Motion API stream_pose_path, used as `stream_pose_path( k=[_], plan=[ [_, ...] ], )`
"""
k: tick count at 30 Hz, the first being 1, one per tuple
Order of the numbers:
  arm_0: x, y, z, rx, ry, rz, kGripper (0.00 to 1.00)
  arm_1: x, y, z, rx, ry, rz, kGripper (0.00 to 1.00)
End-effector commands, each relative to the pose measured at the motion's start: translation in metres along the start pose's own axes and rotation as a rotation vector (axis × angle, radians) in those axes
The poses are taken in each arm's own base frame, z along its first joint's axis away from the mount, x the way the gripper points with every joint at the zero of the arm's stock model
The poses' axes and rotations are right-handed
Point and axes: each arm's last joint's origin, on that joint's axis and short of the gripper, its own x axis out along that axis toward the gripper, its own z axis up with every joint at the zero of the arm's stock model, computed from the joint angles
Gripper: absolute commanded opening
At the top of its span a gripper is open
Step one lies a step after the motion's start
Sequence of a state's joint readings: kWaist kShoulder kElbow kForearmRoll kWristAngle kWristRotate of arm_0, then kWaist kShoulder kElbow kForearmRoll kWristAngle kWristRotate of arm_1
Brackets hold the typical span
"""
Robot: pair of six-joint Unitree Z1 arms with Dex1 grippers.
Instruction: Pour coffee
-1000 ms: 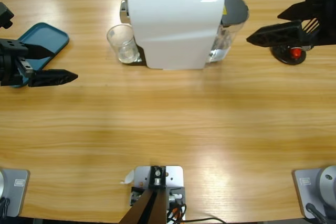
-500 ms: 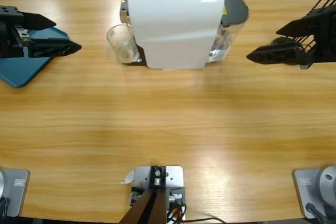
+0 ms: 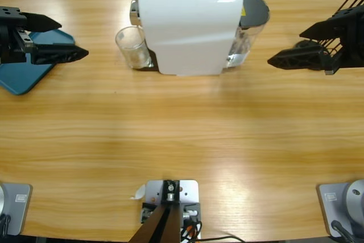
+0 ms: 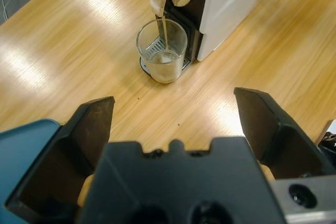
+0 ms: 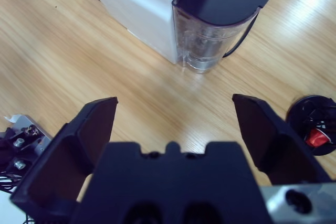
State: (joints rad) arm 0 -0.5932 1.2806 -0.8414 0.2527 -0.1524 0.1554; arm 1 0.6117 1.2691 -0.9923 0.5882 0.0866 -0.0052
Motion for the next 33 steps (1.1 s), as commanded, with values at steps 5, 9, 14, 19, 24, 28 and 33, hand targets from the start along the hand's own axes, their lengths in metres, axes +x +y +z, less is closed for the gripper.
stream_pose_path(
  k=[5, 9, 14, 19, 24, 28, 33],
  plan=[
    [0.014, -0.001, -0.001, 0.061, 0.045, -0.032, 1.000, 0.003, 0.000, -0.013, -0.017, 0.038, -0.017, 1.000],
    [0.015, 0.000, 0.001, 0.063, 0.042, -0.031, 1.000, 0.003, 0.001, -0.013, -0.017, 0.036, -0.017, 1.000],
    [0.015, 0.000, 0.001, 0.063, 0.043, -0.029, 1.000, 0.003, 0.000, -0.013, -0.017, 0.041, -0.017, 1.000],
    [0.017, 0.001, 0.002, 0.067, 0.046, -0.029, 1.000, 0.004, 0.000, -0.013, -0.017, 0.043, -0.017, 1.000],
    [0.019, 0.003, 0.003, 0.060, 0.048, -0.023, 1.000, 0.006, 0.000, -0.012, -0.017, 0.047, -0.019, 1.000],
    [0.020, 0.005, 0.004, 0.065, 0.052, -0.017, 1.000, 0.011, 0.000, -0.011, -0.016, 0.058, -0.019, 1.000],
    [0.024, 0.007, 0.004, 0.091, 0.064, -0.018, 1.000, 0.012, 0.000, -0.010, -0.016, 0.058, -0.019, 1.000]
  ],
)
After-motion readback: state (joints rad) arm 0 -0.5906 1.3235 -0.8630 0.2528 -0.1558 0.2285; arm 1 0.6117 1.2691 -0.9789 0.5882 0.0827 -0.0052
